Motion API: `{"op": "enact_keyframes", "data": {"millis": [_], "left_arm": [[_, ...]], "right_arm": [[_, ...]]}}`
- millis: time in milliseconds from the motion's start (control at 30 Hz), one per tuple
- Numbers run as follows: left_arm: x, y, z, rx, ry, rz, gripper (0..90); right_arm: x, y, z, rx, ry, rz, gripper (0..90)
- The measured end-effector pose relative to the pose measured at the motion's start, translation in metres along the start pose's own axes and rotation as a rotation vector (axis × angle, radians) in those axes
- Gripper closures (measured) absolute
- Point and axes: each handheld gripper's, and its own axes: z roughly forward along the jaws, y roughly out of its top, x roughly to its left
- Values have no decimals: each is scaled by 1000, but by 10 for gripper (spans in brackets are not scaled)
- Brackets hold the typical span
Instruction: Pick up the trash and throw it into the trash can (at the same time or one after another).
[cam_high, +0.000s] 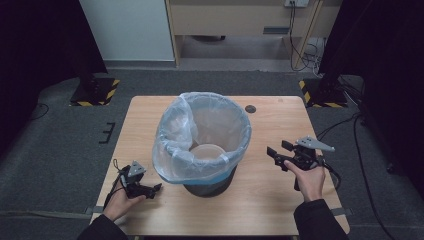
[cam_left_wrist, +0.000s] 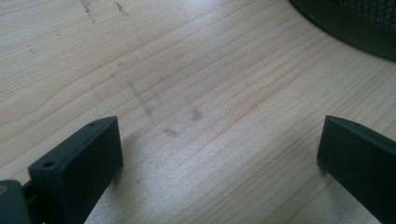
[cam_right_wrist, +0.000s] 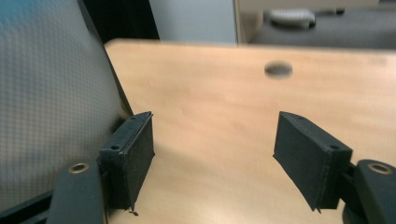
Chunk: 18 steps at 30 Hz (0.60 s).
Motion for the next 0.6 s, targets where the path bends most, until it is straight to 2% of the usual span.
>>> {"op": "enact_keyframes", "data": {"millis": [133, 167, 200, 233, 267, 300, 367, 533, 600], "left_arm": [[0, 0, 0, 0, 0, 0, 0], [0, 0, 0, 0, 0, 0, 0], [0, 0, 0, 0, 0, 0, 0], [0, 0, 0, 0, 0, 0, 0], [0, 0, 0, 0, 0, 0, 0], [0, 0, 0, 0, 0, 0, 0], [0, 0, 0, 0, 0, 0, 0], [0, 0, 0, -1, 0, -1, 0], [0, 0, 0, -2, -1, -2, 0]], "right_arm": [[-6, -18, 3, 44, -20, 12, 276], [-9, -24, 5, 68, -30, 6, 266], [-13, -33, 6, 116, -47, -7, 249], [-13, -33, 6, 116, -47, -7, 249], [-17, -43, 7, 171, -57, -24, 230], [-19, -46, 7, 195, -56, -32, 228], [-21, -52, 6, 225, -62, -67, 224], [-24, -57, 5, 252, -81, -75, 195], [-26, -62, 7, 308, -85, -100, 192]]}}
